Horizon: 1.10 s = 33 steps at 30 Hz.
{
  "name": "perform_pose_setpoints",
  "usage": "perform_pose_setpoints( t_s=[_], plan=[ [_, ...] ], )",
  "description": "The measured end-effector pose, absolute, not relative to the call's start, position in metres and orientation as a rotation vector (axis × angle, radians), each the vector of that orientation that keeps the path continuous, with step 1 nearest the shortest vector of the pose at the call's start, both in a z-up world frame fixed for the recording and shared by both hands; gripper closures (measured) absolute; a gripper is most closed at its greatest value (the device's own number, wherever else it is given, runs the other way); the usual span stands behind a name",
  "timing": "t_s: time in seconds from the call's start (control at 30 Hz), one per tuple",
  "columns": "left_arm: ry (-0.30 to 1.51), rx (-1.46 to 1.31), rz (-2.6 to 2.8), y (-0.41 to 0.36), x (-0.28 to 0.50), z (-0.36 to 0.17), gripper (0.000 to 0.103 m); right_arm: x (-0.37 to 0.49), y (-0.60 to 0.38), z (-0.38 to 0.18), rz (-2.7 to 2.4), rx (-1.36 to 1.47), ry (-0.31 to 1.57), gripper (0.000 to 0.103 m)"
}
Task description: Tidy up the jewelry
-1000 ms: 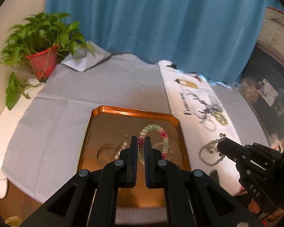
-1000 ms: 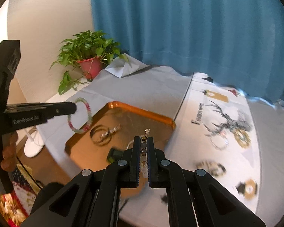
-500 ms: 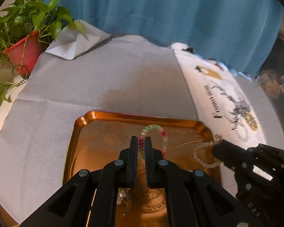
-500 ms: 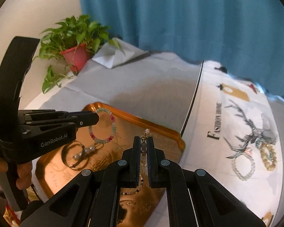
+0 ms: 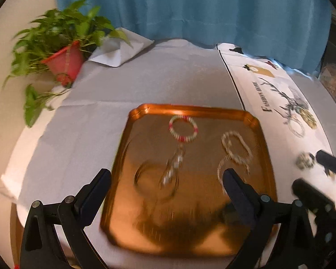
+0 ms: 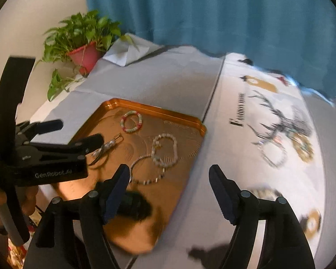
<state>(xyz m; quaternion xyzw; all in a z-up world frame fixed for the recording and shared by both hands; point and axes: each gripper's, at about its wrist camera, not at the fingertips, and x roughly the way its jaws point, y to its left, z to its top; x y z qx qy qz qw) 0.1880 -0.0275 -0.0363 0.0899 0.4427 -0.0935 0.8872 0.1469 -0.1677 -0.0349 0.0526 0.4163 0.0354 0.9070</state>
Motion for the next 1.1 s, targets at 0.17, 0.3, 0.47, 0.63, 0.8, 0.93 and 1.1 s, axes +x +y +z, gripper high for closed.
perform_pose_setpoints(
  t_s=[0.17,0.3,0.47,0.63,0.8,0.93,1.1],
  plan=[
    [0.891,0.144,-0.196,-0.007,0.112,-0.003,0.004,0.083,-0.166,-0.005,-0.006,0.104,0.806,0.021],
    [0.866,0.123,-0.199,0.004,0.056,0.014,0.003,0.027,-0.158,0.015,-0.034,0.089,0.766,0.019],
    [0.849,0.122,-0.201,0.011,-0.008,0.024,0.003,-0.040,-0.147,0.025,-0.037,0.099,0.749,0.018],
    [0.838,0.148,-0.191,0.012,-0.049,0.023,0.003,-0.087,-0.137,0.026,-0.029,0.110,0.752,0.017],
    [0.808,0.146,-0.185,0.013,-0.071,0.031,0.003,-0.117,-0.133,0.034,-0.020,0.108,0.724,0.017],
    [0.786,0.154,-0.194,0.010,-0.080,0.039,0.003,-0.129,-0.131,0.041,-0.021,0.108,0.698,0.017],
    [0.773,0.162,-0.199,0.006,-0.086,0.043,0.003,-0.137,-0.134,0.046,-0.027,0.117,0.678,0.017]
  ],
)
